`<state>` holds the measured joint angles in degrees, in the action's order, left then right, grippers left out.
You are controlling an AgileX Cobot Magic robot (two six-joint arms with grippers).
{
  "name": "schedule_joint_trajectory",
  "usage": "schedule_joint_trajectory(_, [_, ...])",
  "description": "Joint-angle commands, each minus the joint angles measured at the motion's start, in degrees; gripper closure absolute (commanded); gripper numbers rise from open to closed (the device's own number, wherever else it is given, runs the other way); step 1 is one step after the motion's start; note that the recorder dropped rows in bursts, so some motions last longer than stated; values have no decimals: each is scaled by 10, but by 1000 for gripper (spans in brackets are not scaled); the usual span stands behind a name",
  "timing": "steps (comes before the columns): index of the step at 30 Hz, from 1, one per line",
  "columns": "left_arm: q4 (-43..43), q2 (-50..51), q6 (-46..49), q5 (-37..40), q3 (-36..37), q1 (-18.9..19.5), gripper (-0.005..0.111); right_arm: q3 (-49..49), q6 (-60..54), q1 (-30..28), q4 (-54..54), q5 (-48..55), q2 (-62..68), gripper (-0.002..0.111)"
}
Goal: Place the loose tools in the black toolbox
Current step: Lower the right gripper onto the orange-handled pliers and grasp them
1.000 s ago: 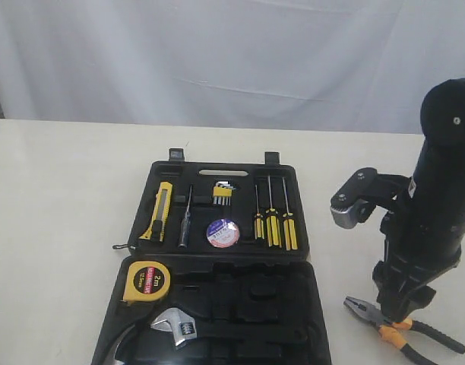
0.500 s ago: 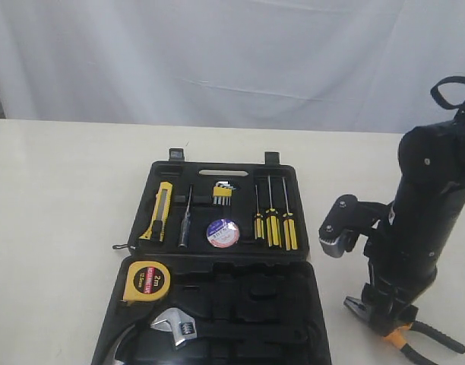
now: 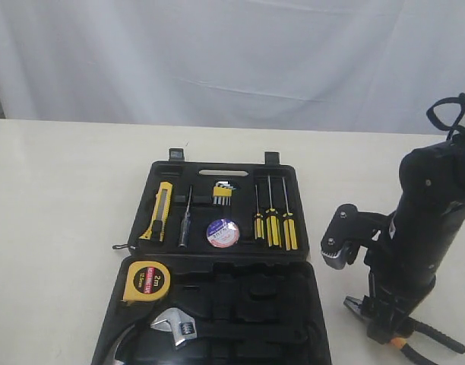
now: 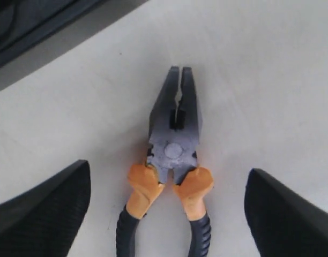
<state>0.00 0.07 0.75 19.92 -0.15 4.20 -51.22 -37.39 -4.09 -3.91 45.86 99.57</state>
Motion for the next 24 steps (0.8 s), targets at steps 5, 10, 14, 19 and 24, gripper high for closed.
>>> schedule_joint_trajectory(5, [0,-1,-3,-3,1,-3,107,2,-3,-4,-16,-19,26,33])
schedule_joint_trajectory(10, [0,-1,-3,-3,1,-3,107,2,5,-4,-17,-19,54,34])
schedule_joint_trajectory(14, [0,-1,-3,-3,1,-3,107,2,5,-4,-17,-12,67,39])
schedule_joint_trajectory(19, [0,-1,-3,-3,1,-3,107,2,5,-4,-17,2,76,48])
schedule_joint_trajectory(24, [0,-1,-3,-3,1,-3,107,2,23,-4,-17,-2,74,76])
